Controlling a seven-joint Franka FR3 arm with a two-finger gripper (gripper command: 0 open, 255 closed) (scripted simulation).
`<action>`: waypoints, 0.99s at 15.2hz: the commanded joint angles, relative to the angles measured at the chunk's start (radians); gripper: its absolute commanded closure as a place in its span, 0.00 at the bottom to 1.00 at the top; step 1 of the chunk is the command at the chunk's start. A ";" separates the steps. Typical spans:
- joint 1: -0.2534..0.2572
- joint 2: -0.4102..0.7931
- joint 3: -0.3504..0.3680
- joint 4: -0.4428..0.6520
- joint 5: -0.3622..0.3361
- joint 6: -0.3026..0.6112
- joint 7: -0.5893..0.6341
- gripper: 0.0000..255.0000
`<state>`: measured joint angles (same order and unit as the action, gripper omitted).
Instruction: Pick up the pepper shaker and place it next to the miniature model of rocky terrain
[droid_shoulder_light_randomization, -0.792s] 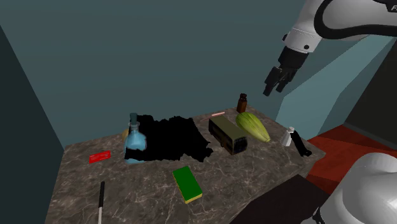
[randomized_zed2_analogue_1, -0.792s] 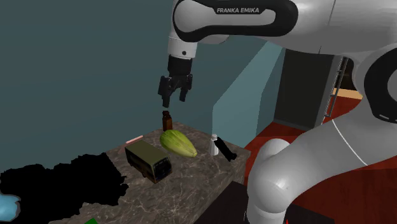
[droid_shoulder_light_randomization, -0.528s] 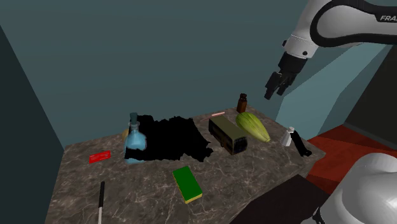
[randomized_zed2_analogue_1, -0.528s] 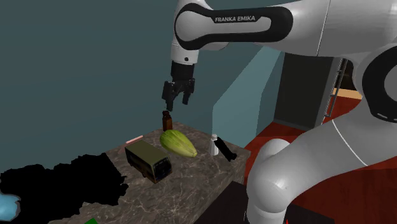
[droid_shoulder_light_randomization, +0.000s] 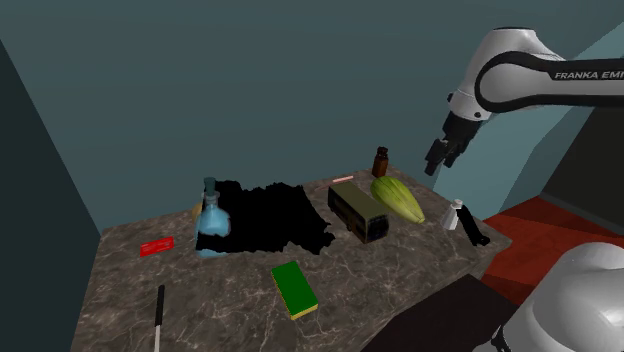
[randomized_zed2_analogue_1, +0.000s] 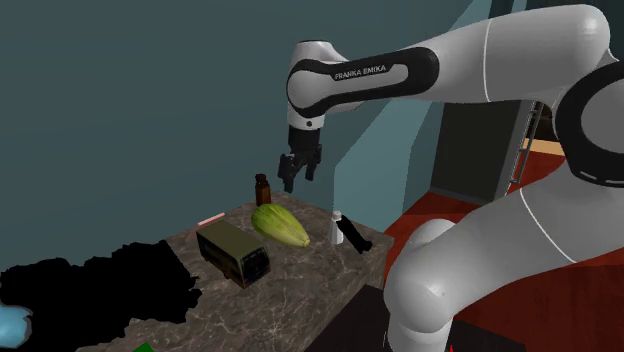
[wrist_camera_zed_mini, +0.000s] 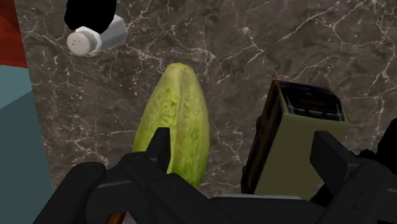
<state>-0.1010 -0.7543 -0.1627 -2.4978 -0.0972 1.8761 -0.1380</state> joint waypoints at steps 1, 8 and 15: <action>-0.021 0.020 -0.027 -0.036 -0.030 0.049 -0.022 0.00; -0.096 0.117 -0.124 -0.110 -0.135 0.203 -0.093 0.00; -0.167 0.275 -0.229 -0.132 -0.232 0.376 -0.157 0.00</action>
<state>-0.2548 -0.4953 -0.3768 -2.6220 -0.3125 2.2274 -0.2854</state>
